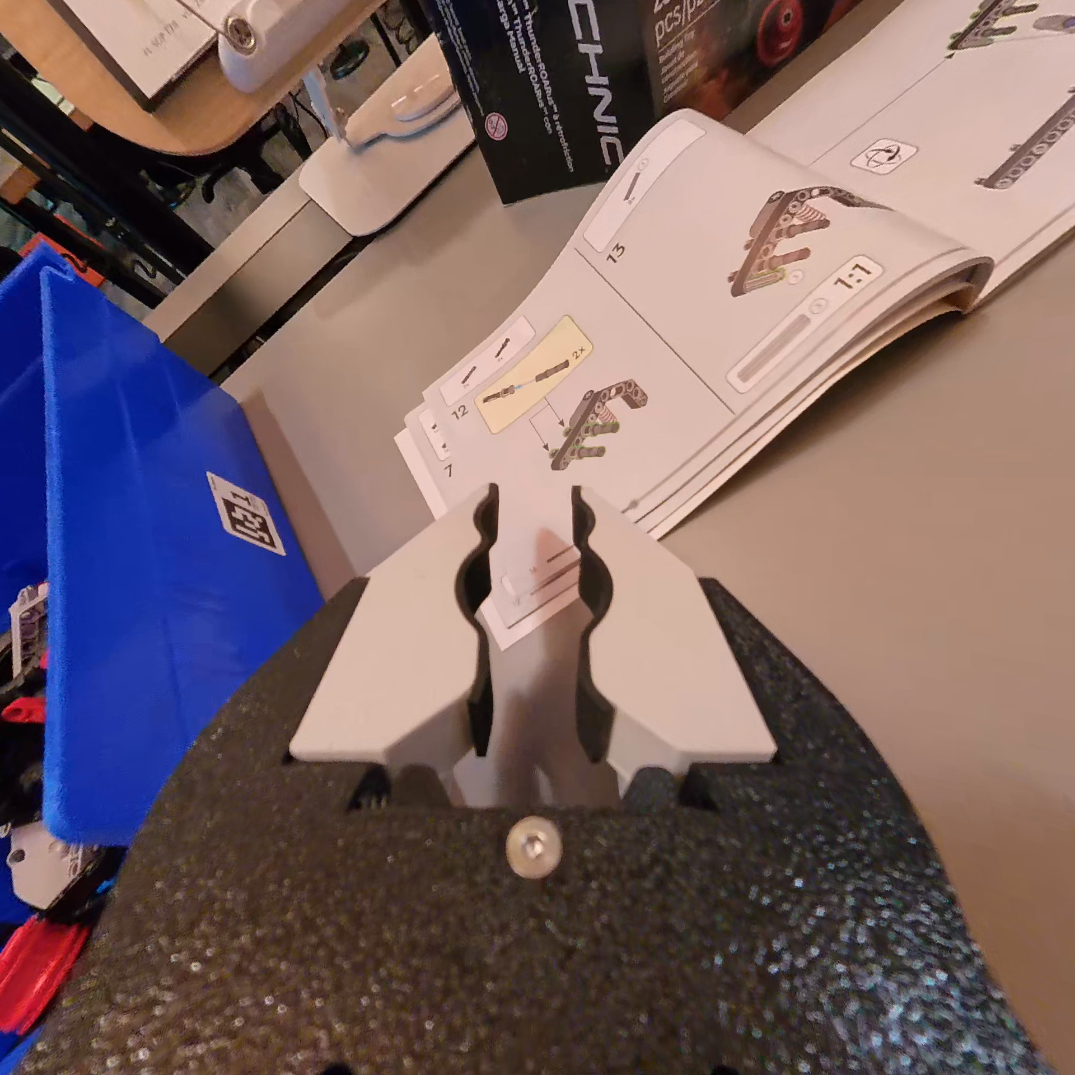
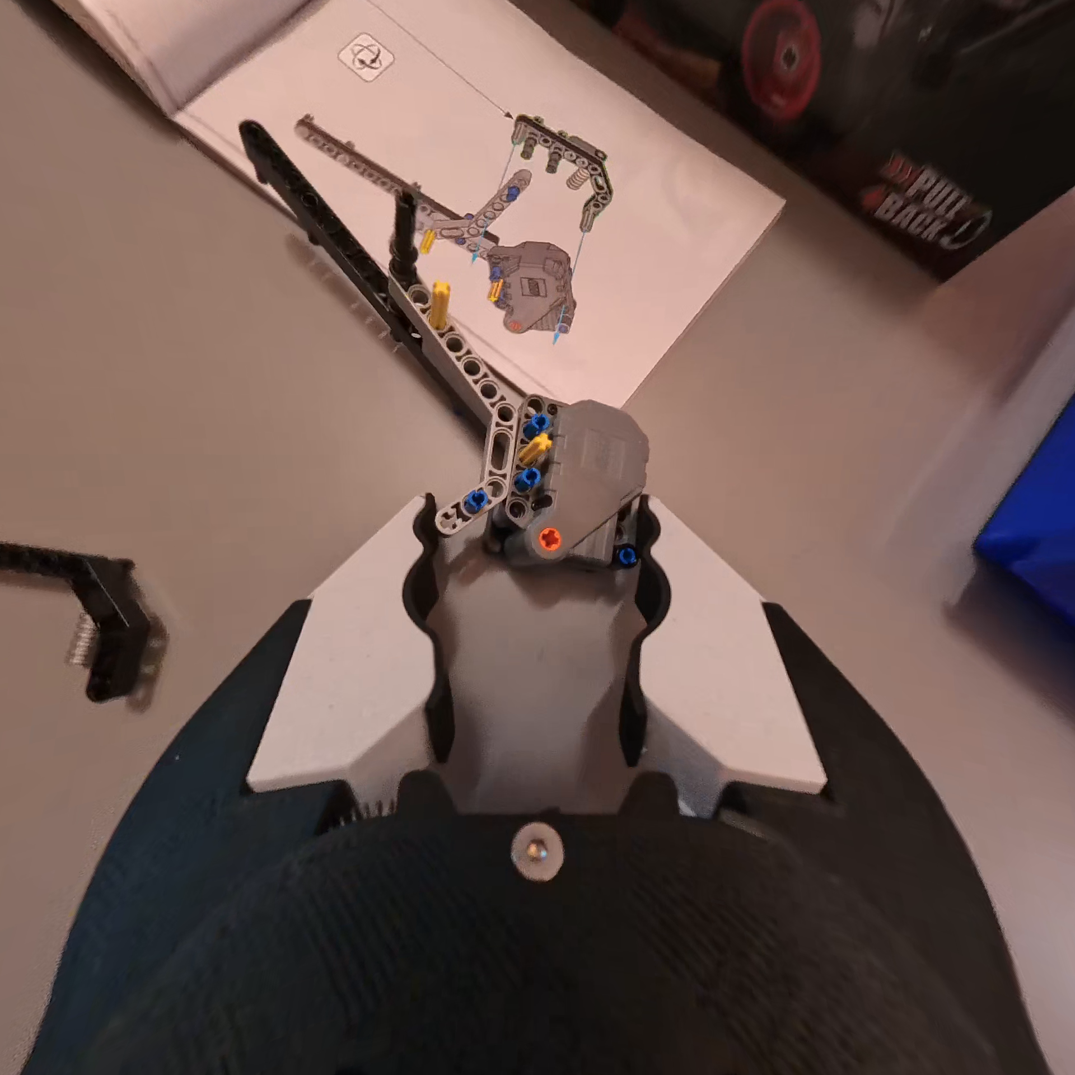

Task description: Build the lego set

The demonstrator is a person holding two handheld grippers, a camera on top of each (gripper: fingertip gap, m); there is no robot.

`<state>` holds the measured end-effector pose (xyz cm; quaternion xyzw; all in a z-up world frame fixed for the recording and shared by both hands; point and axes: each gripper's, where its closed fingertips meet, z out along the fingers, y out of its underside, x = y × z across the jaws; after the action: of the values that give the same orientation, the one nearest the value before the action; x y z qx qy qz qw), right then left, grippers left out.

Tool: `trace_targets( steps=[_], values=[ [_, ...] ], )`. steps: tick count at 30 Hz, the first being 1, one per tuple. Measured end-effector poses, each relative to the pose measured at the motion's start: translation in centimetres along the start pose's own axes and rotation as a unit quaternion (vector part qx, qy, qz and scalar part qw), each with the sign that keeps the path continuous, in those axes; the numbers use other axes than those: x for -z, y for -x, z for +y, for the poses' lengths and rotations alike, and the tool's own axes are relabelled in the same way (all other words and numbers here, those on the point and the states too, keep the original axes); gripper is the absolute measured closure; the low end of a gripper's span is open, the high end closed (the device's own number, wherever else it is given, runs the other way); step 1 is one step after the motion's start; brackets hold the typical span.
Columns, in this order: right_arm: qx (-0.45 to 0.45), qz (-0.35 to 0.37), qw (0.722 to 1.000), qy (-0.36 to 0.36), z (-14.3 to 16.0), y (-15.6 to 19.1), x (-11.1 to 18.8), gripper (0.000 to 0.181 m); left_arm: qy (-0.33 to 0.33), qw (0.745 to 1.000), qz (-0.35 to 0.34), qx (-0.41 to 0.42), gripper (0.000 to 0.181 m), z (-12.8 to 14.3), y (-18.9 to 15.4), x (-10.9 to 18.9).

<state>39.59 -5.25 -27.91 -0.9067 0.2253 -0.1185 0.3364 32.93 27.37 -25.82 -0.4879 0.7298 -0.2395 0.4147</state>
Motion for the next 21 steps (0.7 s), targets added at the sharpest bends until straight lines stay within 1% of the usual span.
trace_targets(
  steps=[3,6,9,11,14,15,17,19,21],
  values=[
    [0.093,0.019,0.995,-0.017,0.0,-0.3,0.8,0.115,-0.008,1.000,-0.002,-0.003,0.158,-0.3,0.0,0.1],
    [0.153,0.019,0.988,-0.023,0.7,-0.8,1.7,0.115,-0.016,1.000,0.000,-0.005,0.158,-0.6,-0.1,0.2],
    [0.147,-0.023,0.989,-0.021,1.9,-0.7,2.4,0.115,-0.015,1.000,0.004,-0.008,0.158,-0.6,-0.3,0.1],
    [0.153,-0.028,0.988,-0.020,2.4,-1.2,2.9,0.115,-0.017,1.000,0.007,-0.006,0.158,-0.7,-0.4,0.1],
    [0.133,-0.031,0.991,0.006,3.2,-1.9,3.3,0.115,-0.017,1.000,0.012,-0.001,0.158,-0.6,-0.5,0.0],
    [0.128,-0.031,0.991,0.010,3.4,-2.2,3.4,0.113,-0.015,1.000,0.012,0.000,0.158,-0.5,-0.5,0.0],
    [0.117,-0.038,0.992,0.016,3.7,-2.3,3.5,0.115,-0.012,1.000,0.014,0.002,0.158,-0.4,-0.5,0.0],
    [0.090,-0.031,0.995,0.021,3.8,-2.5,3.9,0.111,-0.012,1.000,0.014,0.002,0.158,-0.3,-0.5,-0.1],
    [0.049,-0.021,0.998,0.016,3.6,-2.1,5.3,0.101,-0.012,1.000,0.012,0.002,0.158,-0.3,-0.5,-0.1]
  ],
)
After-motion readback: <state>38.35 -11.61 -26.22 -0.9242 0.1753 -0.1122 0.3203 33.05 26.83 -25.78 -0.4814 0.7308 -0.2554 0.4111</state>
